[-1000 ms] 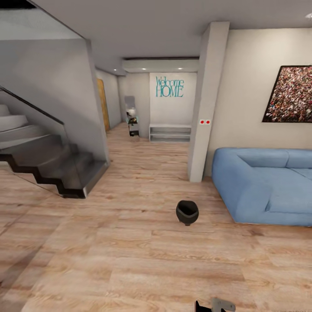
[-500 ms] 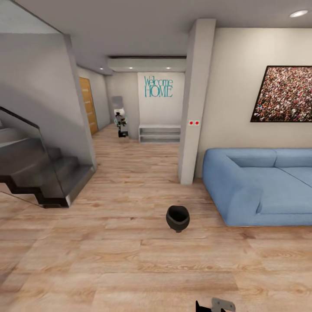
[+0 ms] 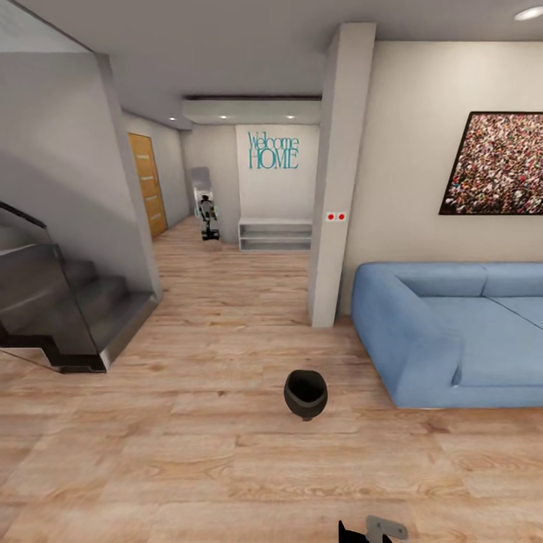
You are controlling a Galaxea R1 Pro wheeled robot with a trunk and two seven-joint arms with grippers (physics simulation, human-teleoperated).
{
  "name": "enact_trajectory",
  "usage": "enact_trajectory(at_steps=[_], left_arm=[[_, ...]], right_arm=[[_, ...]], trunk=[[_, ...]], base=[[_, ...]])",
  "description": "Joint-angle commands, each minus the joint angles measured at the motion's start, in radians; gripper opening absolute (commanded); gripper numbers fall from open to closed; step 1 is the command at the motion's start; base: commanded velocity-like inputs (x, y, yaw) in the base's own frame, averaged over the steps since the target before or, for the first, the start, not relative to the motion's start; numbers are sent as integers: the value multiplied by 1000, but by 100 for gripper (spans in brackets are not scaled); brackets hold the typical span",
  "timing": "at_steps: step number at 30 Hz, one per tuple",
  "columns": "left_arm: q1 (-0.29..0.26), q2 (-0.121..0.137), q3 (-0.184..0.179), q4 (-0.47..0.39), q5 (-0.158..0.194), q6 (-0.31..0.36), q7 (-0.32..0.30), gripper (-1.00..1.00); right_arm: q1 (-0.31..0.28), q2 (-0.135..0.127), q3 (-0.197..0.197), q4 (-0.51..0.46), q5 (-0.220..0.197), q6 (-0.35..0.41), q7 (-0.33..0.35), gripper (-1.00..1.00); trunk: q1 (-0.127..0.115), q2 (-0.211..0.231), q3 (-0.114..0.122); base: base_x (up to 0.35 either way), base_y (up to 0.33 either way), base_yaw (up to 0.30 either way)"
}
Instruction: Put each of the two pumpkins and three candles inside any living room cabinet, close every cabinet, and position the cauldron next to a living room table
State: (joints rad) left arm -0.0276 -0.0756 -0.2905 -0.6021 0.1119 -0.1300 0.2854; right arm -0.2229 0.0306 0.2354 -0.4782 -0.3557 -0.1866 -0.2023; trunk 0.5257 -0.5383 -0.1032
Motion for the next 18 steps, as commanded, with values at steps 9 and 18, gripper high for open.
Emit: enact_trajectory(at_steps=[9,18], left_arm=[[-1,0,-7,3,11,-5,8,100],[-1,-1,-7,8,11,-5,7,100]], right_arm=[[-1,-4,11,1,-9,-5,-5,100],[-1,-2,12,4,-4,-5,-5,100]], trunk=[[1,-1,-2],[1,-1,-2]], base=[[310,-114,0],[310,-114,0]])
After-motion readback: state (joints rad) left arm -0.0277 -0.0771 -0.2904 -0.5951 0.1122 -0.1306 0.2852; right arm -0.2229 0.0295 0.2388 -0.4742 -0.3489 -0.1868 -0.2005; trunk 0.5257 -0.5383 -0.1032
